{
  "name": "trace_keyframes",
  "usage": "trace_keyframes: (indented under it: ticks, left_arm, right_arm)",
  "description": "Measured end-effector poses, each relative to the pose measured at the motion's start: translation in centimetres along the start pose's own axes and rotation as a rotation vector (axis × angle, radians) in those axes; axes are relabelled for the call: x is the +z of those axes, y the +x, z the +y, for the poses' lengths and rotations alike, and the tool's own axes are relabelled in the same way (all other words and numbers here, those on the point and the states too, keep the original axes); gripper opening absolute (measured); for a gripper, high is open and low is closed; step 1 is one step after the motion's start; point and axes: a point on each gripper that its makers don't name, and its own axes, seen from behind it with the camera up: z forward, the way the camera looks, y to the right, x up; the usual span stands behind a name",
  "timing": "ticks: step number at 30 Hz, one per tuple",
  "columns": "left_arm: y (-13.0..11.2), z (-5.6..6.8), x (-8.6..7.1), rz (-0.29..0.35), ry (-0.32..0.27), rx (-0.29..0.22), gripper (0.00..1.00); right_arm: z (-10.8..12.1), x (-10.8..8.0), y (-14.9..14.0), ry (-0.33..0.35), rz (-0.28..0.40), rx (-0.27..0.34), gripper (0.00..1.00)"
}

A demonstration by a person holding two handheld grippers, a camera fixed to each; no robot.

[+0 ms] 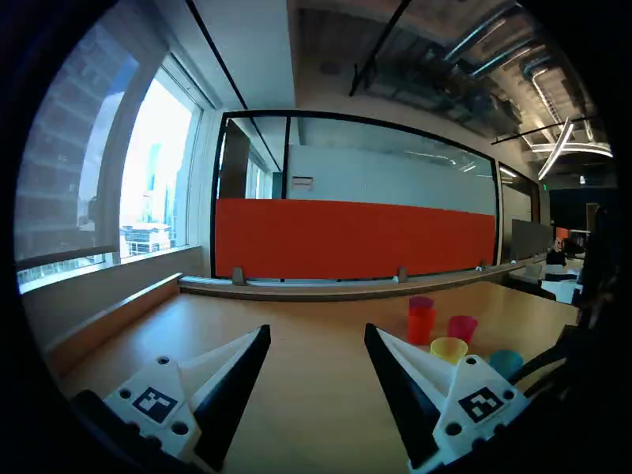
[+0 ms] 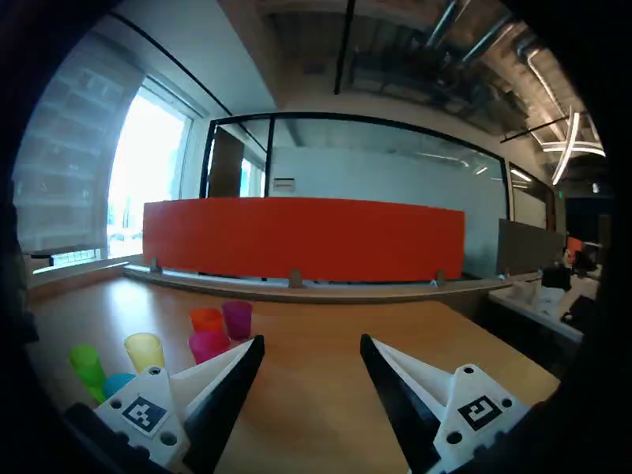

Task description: Pour water

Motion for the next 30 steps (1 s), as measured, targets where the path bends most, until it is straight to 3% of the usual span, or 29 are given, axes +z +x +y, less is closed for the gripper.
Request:
trace_keyframes:
  ticks: [11, 23, 30]
  left_arm:
    - [-0.3, -1.0, 0.6, 0.013, 0.038, -0.035, 0.88]
    - [-0.3, -1.3, 0.8, 0.051, 0.079, -0.019, 0.88]
    - [-0.4, -1.2, 1.1, 0.067, 0.106, 0.001, 0.88]
  right_arm:
    - [0.5, 0.0, -0.1, -0.02, 0.008, 0.008, 0.93]
    - [0.4, 0.1, -0.6, -0.018, -0.008, 0.01, 0.94]
    - [0.0, 0.1, -0.7, -0.02, -0.016, -0.019, 0.94]
